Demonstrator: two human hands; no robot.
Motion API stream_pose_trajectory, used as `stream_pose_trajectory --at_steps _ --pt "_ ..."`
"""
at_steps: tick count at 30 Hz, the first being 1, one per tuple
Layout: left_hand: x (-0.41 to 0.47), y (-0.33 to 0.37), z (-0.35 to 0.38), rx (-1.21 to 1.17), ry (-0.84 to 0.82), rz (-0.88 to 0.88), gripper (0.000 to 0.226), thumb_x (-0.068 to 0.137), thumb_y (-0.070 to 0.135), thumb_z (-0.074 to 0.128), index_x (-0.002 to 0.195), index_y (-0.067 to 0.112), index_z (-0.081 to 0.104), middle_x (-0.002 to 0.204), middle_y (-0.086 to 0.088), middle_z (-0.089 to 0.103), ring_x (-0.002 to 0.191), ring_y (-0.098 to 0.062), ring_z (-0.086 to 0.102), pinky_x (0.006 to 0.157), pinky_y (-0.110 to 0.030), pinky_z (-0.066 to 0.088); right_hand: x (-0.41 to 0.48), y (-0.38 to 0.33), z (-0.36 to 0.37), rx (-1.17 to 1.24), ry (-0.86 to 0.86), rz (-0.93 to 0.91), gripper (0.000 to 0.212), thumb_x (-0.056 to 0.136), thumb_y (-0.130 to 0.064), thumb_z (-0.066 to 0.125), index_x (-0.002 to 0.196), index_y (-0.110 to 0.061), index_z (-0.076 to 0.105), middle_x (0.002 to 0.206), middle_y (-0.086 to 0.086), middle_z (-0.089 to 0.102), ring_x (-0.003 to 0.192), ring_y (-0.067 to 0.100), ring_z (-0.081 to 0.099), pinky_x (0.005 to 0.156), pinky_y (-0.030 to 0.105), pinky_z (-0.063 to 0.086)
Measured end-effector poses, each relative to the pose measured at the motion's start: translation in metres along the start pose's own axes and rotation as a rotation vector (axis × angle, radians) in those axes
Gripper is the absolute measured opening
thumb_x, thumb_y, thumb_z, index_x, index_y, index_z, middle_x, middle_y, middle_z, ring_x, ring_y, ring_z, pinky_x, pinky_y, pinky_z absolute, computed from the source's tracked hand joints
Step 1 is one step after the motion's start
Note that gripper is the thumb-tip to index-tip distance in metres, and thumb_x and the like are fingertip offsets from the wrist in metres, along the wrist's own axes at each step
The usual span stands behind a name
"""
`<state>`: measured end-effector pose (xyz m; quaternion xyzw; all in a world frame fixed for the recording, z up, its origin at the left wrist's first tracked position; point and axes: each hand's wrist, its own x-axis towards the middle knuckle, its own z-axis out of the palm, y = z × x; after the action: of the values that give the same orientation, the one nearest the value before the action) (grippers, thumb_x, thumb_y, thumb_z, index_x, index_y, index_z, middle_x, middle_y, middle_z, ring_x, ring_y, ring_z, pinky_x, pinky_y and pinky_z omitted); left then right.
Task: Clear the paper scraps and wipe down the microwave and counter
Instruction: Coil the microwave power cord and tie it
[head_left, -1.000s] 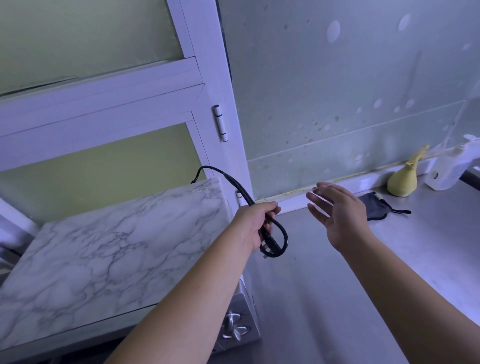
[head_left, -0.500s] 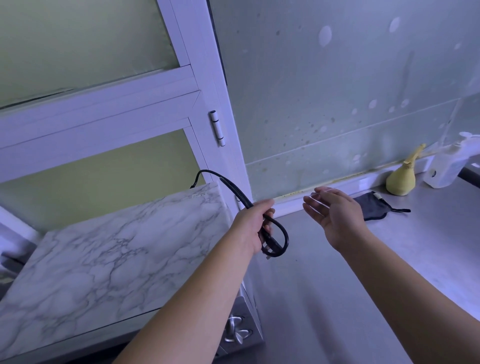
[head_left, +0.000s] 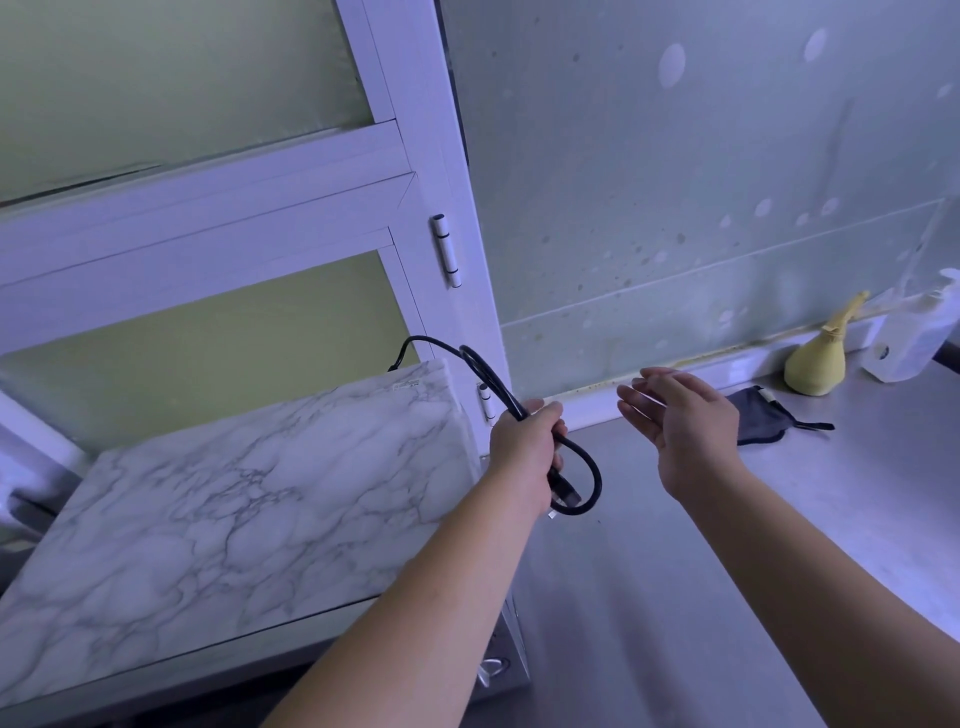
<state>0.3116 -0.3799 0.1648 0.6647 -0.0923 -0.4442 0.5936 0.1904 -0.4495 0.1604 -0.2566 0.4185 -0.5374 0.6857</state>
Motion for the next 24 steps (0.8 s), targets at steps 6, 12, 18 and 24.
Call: stream_pose_trajectory --at_steps 6,12,18,24 --pt "-0.001 -0.004 0.003 0.114 -0.016 0.09 0.049 0.083 0.011 0.057 0.119 0.042 0.045 0.079 -0.003 0.051 0.053 -0.016 0.032 0.053 -0.023 0.032 0.003 0.011 0.0 -0.108 -0.024 -0.036 0.019 0.091 0.006 0.055 0.082 -0.003 0.068 0.08 0.013 0.069 0.074 0.027 0.076 0.07 0.033 0.063" --pt "0.001 -0.006 0.008 0.114 -0.036 0.17 0.052 0.083 0.014 0.06 0.124 0.043 0.049 0.097 0.004 0.063 0.08 -0.018 0.057 0.064 -0.027 0.04 -0.004 0.027 0.033 -0.453 -0.27 -0.033 0.014 0.083 0.009 0.061 0.079 0.001 0.072 0.079 0.018 0.071 0.067 0.026 0.071 0.064 0.034 0.06" --pt "-0.003 -0.003 0.008 0.145 -0.069 0.167 0.032 0.08 0.013 0.047 0.096 0.038 0.057 0.076 0.003 0.056 0.068 -0.02 0.045 0.051 -0.022 0.033 -0.009 0.03 0.049 -0.488 -0.42 0.044 0.012 0.08 0.003 0.061 0.074 0.005 0.072 0.076 0.017 0.073 0.066 0.029 0.067 0.059 0.034 0.053" --pt "-0.003 0.003 0.003 0.164 -0.096 0.18 0.039 0.082 0.01 0.049 0.106 0.04 0.056 0.08 0.006 0.063 0.055 -0.012 0.049 0.049 -0.02 0.038 -0.006 0.029 0.038 -0.469 -0.611 0.104 0.012 0.082 -0.008 0.059 0.084 -0.003 0.069 0.079 0.016 0.064 0.06 0.02 0.055 0.055 0.029 0.045"
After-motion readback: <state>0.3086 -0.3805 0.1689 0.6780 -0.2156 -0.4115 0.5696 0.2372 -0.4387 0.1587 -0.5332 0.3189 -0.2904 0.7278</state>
